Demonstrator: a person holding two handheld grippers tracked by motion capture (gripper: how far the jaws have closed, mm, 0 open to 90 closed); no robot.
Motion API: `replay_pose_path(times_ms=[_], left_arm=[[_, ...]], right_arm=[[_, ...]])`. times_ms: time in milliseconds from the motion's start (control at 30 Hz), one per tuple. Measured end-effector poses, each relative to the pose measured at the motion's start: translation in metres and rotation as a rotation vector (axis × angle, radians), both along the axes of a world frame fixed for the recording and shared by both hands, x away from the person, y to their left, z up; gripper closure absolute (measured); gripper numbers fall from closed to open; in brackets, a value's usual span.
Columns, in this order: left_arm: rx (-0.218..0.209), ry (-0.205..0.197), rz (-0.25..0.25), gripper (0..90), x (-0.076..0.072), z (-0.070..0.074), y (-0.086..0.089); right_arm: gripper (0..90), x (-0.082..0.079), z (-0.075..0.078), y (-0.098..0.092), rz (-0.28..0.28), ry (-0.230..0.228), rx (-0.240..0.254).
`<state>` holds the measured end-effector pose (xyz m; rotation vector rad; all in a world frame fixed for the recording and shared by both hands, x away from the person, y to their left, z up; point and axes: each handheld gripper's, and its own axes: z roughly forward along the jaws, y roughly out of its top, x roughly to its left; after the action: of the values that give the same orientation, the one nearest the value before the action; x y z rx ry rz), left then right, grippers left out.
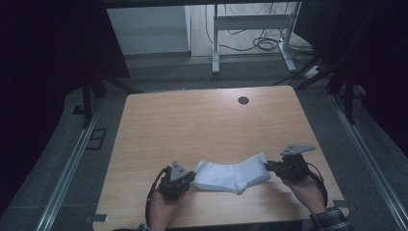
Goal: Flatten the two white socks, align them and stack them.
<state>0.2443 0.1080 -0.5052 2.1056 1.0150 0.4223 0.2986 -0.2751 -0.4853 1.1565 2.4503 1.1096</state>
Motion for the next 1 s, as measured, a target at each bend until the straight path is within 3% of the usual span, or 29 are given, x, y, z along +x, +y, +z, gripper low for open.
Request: replay_pose_path(times_ms=[267, 367, 400, 500, 600, 767, 1000], left_arm=[[0.086, 0.016, -0.005, 85.5, 0.001, -0.011, -0.01], [0.119, 0.016, 0.002, 76.5, 0.002, -0.014, -0.011], [0.113, 0.004, 0.012, 64.7, 0.002, -0.014, -0.011], [0.089, -0.054, 0.069, 48.2, 0.003, -0.009, -0.008], [0.046, -0.062, 0.108, 45.7, 0.007, -0.006, 0.001], [-0.002, -0.038, 0.131, 45.7, 0.018, -0.01, 0.008], [0.039, 0.01, 0.098, 46.2, 0.025, -0.022, 0.0]], right_arm=[[81.4, 0.002, -0.014, 0.005, 0.011, 0.065, -0.078], [77.8, 0.004, -0.019, 0.005, 0.003, 0.088, -0.098], [73.6, 0.004, -0.02, 0.005, -0.004, 0.078, -0.108], [62.7, 0.003, -0.017, 0.004, -0.021, 0.042, -0.098], [58.6, 0.005, -0.015, 0.003, -0.042, 0.013, -0.081], [58.5, 0.01, -0.024, 0.006, -0.043, 0.025, -0.115], [58.9, 0.013, -0.033, 0.007, -0.035, 0.055, -0.124]])
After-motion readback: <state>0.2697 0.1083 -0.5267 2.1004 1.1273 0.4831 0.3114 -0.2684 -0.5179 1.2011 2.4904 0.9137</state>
